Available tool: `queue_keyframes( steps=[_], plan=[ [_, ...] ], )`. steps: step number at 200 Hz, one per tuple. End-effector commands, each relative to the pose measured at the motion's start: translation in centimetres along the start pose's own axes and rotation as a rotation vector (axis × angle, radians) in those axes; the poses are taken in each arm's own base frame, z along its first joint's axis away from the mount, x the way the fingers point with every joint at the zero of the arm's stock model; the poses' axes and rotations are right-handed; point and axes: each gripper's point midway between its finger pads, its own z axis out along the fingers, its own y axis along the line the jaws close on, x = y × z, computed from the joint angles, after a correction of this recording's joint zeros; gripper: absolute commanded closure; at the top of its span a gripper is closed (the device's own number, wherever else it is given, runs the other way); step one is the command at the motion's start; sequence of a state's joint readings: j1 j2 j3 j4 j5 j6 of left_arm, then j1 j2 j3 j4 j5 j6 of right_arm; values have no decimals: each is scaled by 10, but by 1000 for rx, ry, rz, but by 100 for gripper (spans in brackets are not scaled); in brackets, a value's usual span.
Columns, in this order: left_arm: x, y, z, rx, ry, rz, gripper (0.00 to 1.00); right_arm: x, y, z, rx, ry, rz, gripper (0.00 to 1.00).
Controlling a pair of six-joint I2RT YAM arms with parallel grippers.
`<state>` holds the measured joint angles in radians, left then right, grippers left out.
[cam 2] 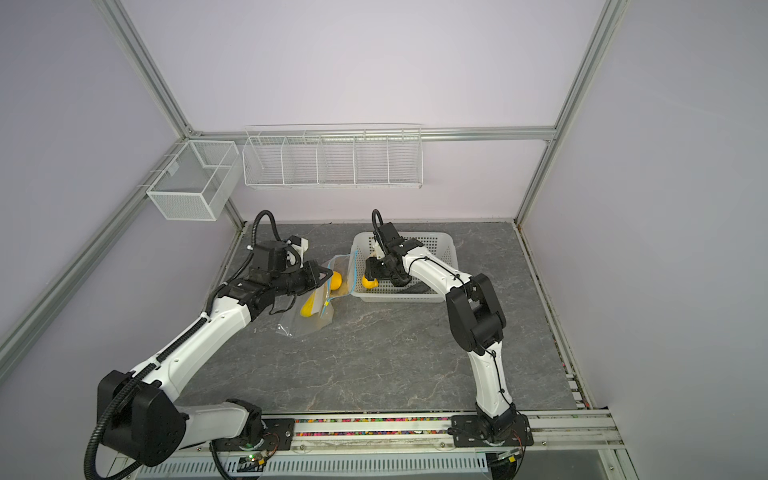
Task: Place the food in the zip-top bag and seal the zipper
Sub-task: 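Lower the right gripper onto the yellow lemon in the basket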
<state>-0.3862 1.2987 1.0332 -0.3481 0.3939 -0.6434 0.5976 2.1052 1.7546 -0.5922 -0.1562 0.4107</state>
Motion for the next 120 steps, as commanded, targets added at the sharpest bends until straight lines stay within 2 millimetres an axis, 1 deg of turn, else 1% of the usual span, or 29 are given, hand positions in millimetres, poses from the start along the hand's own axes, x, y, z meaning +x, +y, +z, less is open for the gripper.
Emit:
queue_keyframes(
  steps=[1,54,120],
  plan=[
    [-3,-3,-5,16,-18,2,100,4,0,9,41,22,-34,43],
    [-1,-2,-6,16,-20,0,100,7,-6,24,113,42,-56,43],
    [0,-3,-8,22,-24,0,100,11,-3,45,130,73,-79,42]
  ],
)
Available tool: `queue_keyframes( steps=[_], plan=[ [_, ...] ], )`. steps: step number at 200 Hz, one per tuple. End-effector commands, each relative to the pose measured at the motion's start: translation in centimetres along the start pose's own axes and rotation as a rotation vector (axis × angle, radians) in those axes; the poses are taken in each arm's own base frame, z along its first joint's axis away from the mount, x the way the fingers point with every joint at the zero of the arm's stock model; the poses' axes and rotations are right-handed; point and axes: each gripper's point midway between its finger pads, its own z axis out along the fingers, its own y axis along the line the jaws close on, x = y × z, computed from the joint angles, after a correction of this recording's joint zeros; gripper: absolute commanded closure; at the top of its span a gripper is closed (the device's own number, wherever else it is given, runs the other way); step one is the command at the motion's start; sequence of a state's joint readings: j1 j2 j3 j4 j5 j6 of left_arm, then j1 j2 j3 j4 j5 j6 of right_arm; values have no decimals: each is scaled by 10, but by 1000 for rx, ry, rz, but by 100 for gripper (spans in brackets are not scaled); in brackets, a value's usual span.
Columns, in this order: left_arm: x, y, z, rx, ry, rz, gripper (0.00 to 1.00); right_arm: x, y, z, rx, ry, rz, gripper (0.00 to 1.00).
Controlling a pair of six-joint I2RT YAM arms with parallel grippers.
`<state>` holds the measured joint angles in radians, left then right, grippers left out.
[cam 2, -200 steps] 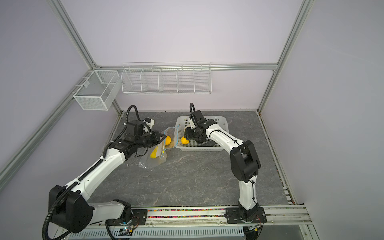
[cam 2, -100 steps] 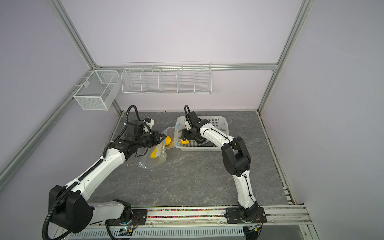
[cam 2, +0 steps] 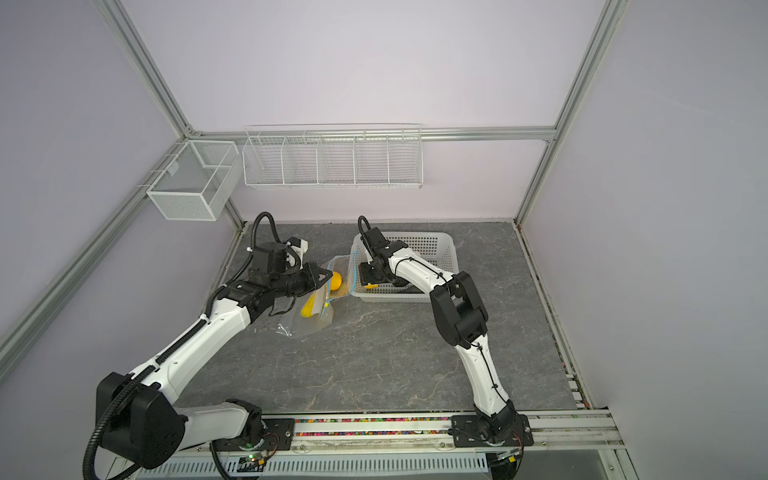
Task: Place the food in the zip-top bag and seal the zipper
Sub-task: 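Lower the right gripper onto the yellow lemon in the basket, then close the right gripper on the yellow lemon and lift it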
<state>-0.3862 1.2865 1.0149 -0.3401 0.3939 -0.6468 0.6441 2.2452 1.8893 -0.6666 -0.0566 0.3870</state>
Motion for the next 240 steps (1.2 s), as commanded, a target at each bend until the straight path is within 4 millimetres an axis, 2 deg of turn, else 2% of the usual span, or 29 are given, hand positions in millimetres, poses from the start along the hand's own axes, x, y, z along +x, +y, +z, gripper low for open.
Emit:
queue_keyframes(
  steps=[1,67,124,176,240],
  plan=[
    [-3,-5,-7,21,-23,4,100,5,0,8,26,25,-30,42],
    [-2,-4,-9,20,-24,1,100,12,-7,23,58,52,-31,41],
    [-1,-4,-9,21,-24,1,100,11,-7,26,63,50,-27,40],
    [-1,-3,-10,18,-26,1,100,7,-8,20,66,37,-19,44],
    [0,-1,-8,13,-25,-5,100,-1,-4,-2,49,-2,-9,49]
  ],
)
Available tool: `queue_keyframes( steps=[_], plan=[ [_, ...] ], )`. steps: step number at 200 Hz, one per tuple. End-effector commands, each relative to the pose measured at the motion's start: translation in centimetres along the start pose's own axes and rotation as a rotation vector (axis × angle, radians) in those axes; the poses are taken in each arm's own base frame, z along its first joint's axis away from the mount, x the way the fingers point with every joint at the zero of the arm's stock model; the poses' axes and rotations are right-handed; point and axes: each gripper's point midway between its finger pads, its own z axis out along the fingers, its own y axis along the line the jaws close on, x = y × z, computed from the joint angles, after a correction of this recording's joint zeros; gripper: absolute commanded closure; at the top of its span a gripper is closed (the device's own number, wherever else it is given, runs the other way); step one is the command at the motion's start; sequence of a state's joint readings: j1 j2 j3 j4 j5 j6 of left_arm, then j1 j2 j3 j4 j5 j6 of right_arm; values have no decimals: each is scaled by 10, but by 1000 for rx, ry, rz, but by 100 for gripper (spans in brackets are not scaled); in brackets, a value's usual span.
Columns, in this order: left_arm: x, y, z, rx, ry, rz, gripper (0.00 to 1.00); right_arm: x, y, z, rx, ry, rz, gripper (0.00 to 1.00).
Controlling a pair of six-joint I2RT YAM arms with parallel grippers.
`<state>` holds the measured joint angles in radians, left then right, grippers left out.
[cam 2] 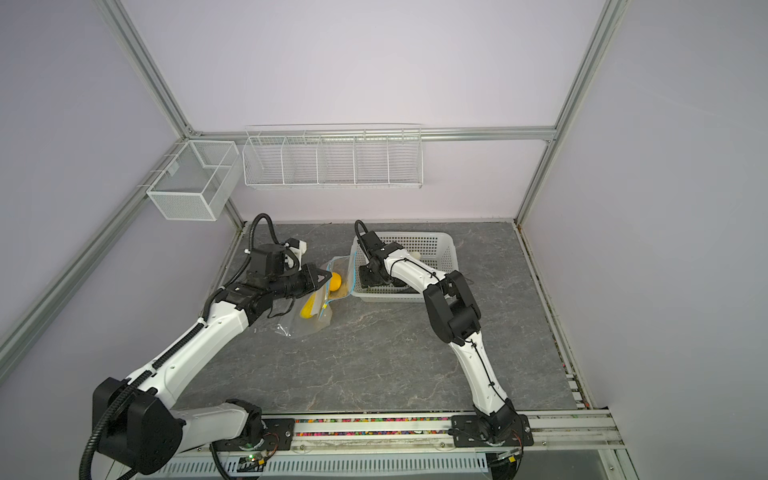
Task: Place the food in the zip-top bag and seal the zipper
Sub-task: 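Close the right gripper on the yellow lemon and lift it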
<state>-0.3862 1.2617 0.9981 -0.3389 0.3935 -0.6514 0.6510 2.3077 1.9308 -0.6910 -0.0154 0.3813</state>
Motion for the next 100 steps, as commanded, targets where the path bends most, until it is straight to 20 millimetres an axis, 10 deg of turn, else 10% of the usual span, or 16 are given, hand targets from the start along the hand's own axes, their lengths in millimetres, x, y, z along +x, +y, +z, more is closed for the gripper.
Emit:
queue_keyframes(
  steps=[1,100],
  plan=[
    [-2,-1,-4,8,-19,-3,100,-6,3,-22,-3,-30,1,49],
    [-3,-1,-4,14,-27,-20,100,-12,-9,-64,-37,-104,35,50]
  ],
)
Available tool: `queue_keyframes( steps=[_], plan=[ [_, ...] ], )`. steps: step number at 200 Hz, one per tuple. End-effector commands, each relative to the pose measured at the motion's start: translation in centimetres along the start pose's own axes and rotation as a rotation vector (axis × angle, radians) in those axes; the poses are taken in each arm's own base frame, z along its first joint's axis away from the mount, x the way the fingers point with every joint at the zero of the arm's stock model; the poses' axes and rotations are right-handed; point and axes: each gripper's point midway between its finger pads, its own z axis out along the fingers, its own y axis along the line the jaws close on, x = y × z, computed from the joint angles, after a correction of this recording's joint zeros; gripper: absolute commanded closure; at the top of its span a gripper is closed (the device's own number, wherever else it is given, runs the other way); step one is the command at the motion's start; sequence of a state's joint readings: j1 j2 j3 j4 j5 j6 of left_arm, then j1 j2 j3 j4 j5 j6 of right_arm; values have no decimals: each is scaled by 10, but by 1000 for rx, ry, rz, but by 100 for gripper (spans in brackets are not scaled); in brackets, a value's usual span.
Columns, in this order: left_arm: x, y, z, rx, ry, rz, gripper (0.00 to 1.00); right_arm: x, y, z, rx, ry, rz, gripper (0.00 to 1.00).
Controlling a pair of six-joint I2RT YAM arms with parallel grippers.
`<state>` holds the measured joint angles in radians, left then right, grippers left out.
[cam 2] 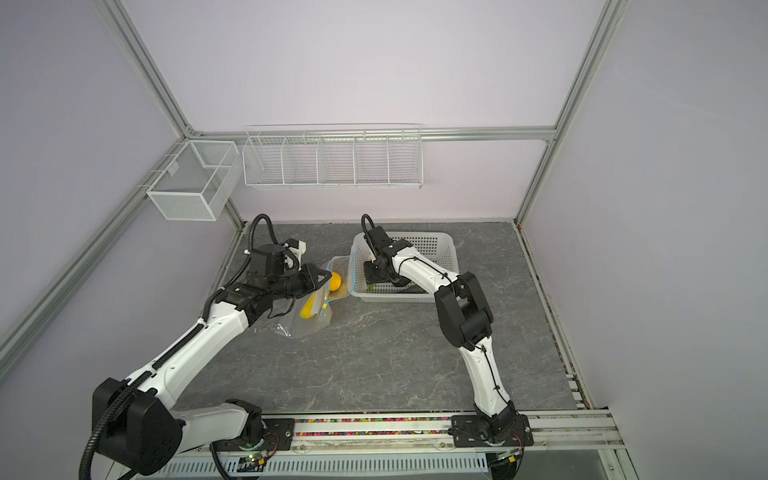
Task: Place the food in the zip-top bag and seal the zipper
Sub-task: 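Close the right gripper on the yellow lemon and lift it, then carry the yellow lemon with the right gripper into the bag mouth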
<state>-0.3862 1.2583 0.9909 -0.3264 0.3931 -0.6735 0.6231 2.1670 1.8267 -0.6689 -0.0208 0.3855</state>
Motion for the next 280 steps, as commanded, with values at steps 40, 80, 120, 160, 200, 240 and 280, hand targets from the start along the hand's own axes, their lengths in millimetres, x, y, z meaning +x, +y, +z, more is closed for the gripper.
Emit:
queue_keyframes(
  steps=[40,80,120,160,200,240,280],
  plan=[
    [-4,-2,-4,12,-22,1,100,-5,-4,-44,-40,-75,22,50],
    [-5,-5,-1,24,-18,0,100,-3,0,-78,-96,-118,14,50],
    [-7,-6,-1,28,-17,5,100,2,10,-110,-161,-141,-5,50],
    [-8,-8,0,33,-19,6,100,5,44,-141,-359,-158,-31,50],
    [-8,-8,1,39,-17,4,100,9,67,-171,-509,-203,-71,50],
    [-8,-9,0,44,-23,4,100,10,85,-186,-567,-229,-109,50],
    [-7,-10,-4,40,-25,11,100,12,113,-179,-586,-225,-151,50]
  ],
)
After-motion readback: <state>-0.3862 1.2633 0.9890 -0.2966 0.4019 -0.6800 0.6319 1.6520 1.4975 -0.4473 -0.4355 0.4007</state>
